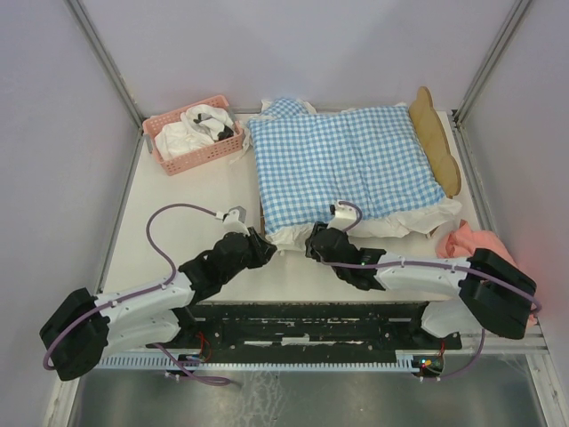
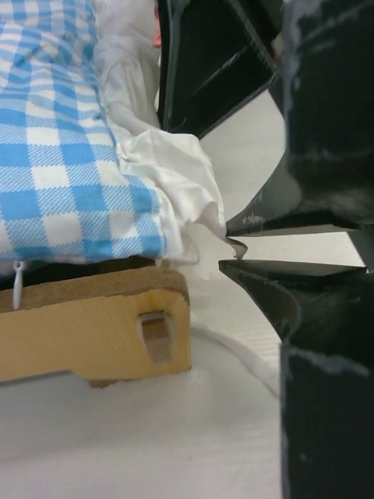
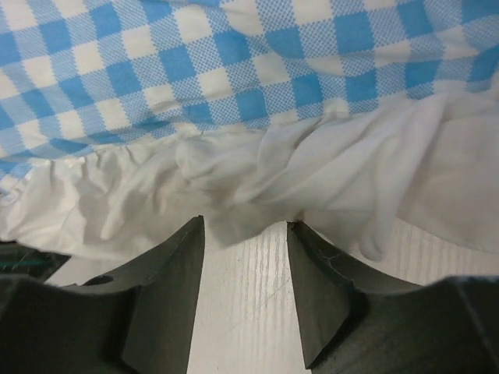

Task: Set up the pet bed
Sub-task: Adjust the mattress on the bed frame.

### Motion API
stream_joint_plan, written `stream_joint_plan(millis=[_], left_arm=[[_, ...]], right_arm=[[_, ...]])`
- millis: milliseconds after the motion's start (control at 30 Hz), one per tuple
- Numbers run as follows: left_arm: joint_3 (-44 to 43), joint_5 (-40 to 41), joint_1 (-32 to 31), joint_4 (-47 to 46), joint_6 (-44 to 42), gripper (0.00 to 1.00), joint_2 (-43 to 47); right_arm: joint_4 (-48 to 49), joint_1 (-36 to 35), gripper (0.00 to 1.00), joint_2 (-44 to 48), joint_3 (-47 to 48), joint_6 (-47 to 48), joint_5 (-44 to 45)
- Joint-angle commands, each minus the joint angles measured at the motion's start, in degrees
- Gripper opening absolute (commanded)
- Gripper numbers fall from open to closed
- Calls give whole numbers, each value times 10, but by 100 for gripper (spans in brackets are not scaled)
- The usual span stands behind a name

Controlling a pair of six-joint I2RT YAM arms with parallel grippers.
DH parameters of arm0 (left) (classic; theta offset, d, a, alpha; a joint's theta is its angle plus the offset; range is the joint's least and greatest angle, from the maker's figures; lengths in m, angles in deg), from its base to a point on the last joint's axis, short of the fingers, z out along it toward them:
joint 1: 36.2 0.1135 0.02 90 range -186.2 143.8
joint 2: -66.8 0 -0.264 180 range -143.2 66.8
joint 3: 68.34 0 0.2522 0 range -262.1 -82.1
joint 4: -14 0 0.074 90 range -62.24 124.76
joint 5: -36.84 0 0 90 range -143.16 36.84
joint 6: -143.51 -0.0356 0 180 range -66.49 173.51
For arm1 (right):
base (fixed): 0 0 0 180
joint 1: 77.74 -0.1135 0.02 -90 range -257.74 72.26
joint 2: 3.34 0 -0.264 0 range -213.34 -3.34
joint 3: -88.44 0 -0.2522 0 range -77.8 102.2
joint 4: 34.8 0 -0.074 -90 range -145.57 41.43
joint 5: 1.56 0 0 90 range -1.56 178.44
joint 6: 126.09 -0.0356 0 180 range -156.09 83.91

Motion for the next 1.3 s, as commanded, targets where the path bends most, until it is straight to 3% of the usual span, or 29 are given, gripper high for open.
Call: stream_joint_plan(millis=[0, 133, 367, 700, 867, 1000, 1167, 1267], left_arm=[[-31, 84, -3, 26, -50, 15, -3], [-17, 103, -3, 25, -58, 4, 6], [-18, 121, -2, 33, -66, 3, 11], [-21, 123, -2, 35, -64, 3, 3], [-24, 123, -3, 35, -64, 3, -6], [-25, 126, -2, 36, -67, 3, -7], [-23, 128, -3, 35, -65, 3, -7], [-24, 130, -3, 36, -66, 3, -8]], right_arm=[[-72, 1, 59, 73, 14, 24, -11], [-165, 3, 65, 144, 12, 10, 46], [-189, 39, 67, 259, -34, -20, 108], [-197, 71, 73, 226, -26, -108, 124], [-169, 85, 73, 182, -14, -97, 119], [-179, 95, 63, 149, -20, -93, 126], [-100, 112, 38, 154, -72, -55, 110], [-42, 118, 13, 162, -90, -12, 86]])
